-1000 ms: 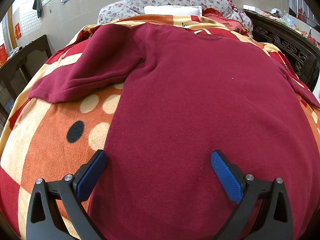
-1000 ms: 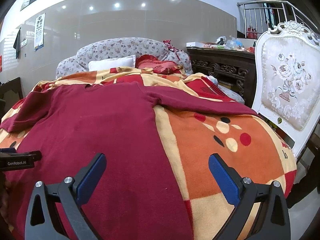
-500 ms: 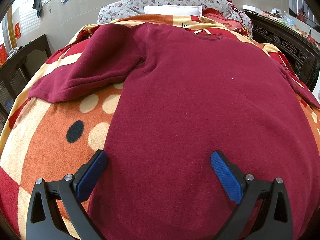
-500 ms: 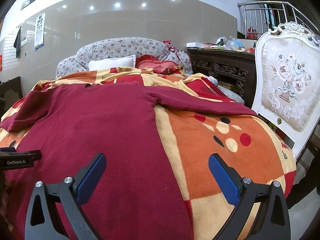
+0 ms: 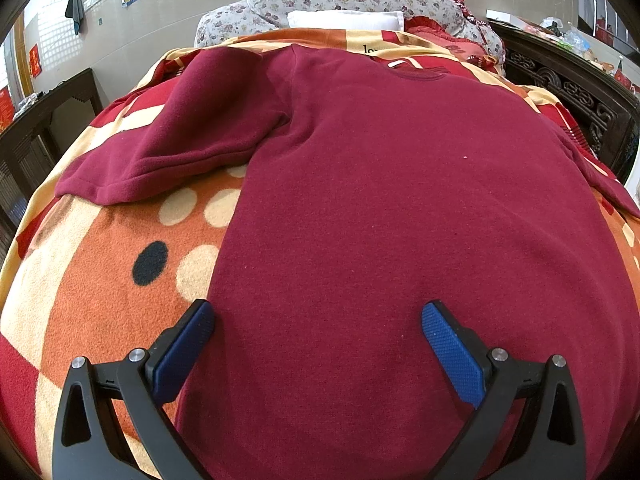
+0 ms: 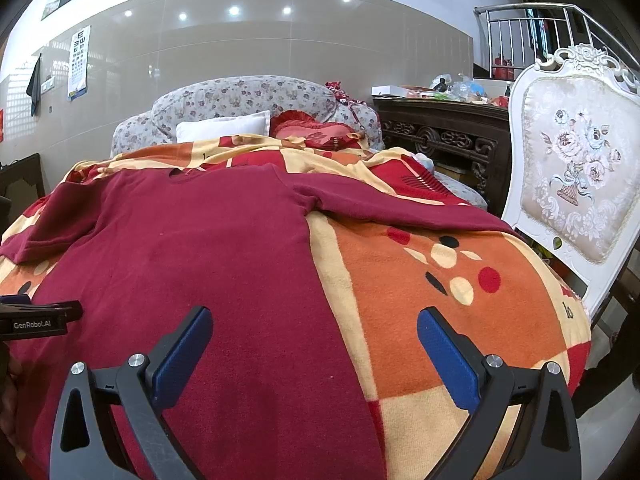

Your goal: Fold small clothes

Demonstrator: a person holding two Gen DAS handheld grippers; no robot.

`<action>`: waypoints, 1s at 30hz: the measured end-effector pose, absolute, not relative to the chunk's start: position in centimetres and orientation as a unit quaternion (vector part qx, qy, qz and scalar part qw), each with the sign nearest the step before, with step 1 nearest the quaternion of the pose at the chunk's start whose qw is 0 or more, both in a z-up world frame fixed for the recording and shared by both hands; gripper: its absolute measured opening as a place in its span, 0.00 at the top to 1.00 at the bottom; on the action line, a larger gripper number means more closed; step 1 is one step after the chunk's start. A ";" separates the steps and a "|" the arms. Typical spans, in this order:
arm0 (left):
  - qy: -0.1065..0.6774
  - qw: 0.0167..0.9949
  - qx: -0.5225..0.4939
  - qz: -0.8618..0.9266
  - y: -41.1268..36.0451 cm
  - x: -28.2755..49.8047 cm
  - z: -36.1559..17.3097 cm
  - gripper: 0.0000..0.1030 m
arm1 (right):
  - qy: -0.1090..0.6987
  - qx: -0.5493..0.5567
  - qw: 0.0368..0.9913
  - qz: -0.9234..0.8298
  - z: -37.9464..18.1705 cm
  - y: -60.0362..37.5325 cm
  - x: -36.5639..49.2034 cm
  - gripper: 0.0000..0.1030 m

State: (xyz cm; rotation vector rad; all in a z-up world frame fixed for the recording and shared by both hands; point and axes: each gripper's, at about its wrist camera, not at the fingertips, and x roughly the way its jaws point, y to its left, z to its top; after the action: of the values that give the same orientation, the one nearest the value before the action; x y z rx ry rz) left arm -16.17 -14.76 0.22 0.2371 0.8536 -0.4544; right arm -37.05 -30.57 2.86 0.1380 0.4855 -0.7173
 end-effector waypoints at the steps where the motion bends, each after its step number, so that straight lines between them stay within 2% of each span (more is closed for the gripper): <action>1: 0.409 0.879 0.113 -0.218 -14.7 -16.2 0.2 0.00 | 0.235 0.067 0.905 -0.348 2.9 -30.6 -37.1 0.00; 30: 0.409 0.879 0.113 -0.218 -14.7 -16.1 0.2 0.00 | 0.234 0.061 0.903 -0.355 2.8 -30.6 -37.3 0.00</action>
State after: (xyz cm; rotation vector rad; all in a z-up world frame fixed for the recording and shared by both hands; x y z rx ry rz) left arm -16.11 -14.73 0.19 0.2366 0.8528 -0.4550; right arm -37.30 -30.56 2.78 0.1251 0.4835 -0.7330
